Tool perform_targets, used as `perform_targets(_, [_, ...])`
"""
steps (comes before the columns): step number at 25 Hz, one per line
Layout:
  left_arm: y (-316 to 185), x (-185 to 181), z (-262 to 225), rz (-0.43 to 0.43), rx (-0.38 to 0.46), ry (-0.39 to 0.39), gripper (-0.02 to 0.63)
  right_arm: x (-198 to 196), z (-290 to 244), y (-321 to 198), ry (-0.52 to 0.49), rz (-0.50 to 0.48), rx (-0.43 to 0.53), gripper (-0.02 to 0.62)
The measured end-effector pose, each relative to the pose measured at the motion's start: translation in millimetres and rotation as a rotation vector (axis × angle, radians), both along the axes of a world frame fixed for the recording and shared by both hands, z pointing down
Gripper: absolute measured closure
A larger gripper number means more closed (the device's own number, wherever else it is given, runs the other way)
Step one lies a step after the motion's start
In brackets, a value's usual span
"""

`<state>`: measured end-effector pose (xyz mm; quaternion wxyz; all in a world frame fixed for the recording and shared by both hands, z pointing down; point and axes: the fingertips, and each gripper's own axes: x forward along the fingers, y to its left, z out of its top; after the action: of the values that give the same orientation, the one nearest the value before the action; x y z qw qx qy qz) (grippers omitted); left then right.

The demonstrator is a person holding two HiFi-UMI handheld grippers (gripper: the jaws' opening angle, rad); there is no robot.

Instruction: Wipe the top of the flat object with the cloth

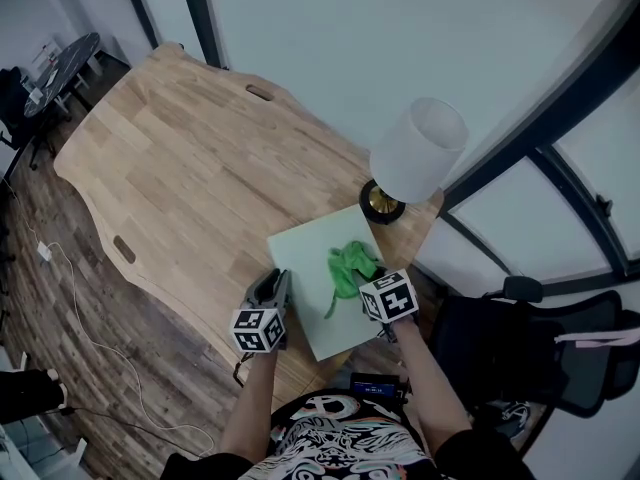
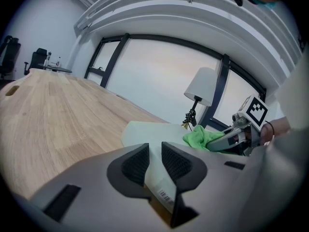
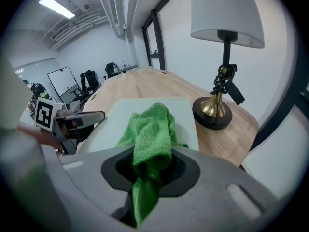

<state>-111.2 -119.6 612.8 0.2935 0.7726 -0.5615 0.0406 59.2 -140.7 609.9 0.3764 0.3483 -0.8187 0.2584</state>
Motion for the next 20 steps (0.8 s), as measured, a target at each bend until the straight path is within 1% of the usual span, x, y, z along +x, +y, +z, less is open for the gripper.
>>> perform_targets(20, [-0.6, 0.1, -2.2, -0.004, -0.015, 0.035, 0.525, -26.5, -3.1, -46.1, -0.009, -0.029, 0.010, 0.518])
